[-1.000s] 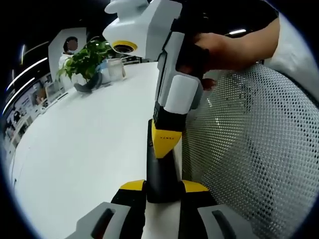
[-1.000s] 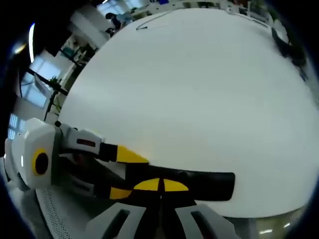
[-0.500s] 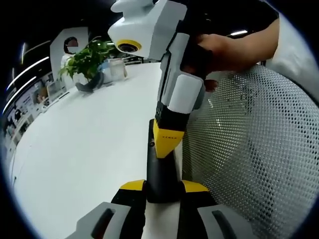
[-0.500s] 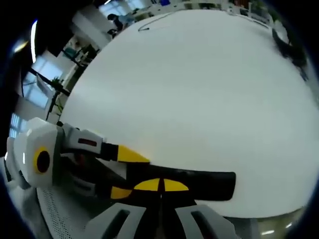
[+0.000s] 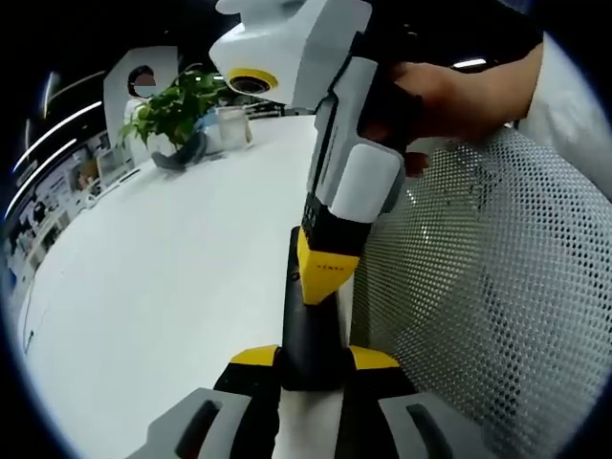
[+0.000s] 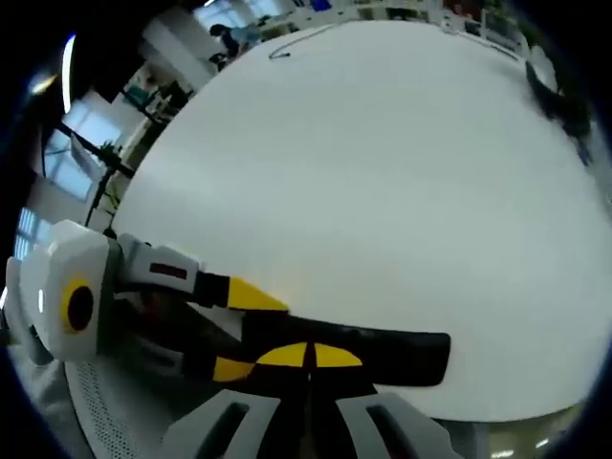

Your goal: Press the specified remote control buttons in sequence, fully releasing each button before pressing the next.

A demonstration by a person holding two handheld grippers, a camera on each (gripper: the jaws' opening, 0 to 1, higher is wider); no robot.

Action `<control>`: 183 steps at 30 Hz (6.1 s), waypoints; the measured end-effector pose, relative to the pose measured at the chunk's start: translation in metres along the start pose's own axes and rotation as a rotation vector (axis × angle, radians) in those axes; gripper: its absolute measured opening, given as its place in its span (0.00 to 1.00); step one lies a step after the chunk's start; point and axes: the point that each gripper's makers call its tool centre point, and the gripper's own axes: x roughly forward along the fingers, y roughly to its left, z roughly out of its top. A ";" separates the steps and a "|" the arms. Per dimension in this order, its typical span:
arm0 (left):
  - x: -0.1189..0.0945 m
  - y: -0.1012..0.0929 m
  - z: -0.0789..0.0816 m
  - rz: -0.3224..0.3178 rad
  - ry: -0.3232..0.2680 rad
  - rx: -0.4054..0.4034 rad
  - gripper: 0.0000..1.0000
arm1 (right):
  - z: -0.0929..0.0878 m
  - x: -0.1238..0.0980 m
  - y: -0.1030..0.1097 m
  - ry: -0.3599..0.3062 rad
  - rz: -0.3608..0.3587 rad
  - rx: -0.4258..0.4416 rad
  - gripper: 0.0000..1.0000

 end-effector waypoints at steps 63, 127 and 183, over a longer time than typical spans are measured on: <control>-0.007 0.090 -0.011 0.052 0.170 0.004 0.24 | 0.064 -0.119 -0.062 -0.729 -0.312 -0.218 0.64; -0.007 0.352 0.014 0.154 0.341 0.137 0.24 | 0.057 -0.093 -0.067 -0.589 -0.286 -0.199 0.63; -0.050 0.419 0.001 0.634 -0.001 -0.460 0.74 | 0.062 -0.104 -0.069 -0.639 -0.308 -0.191 0.63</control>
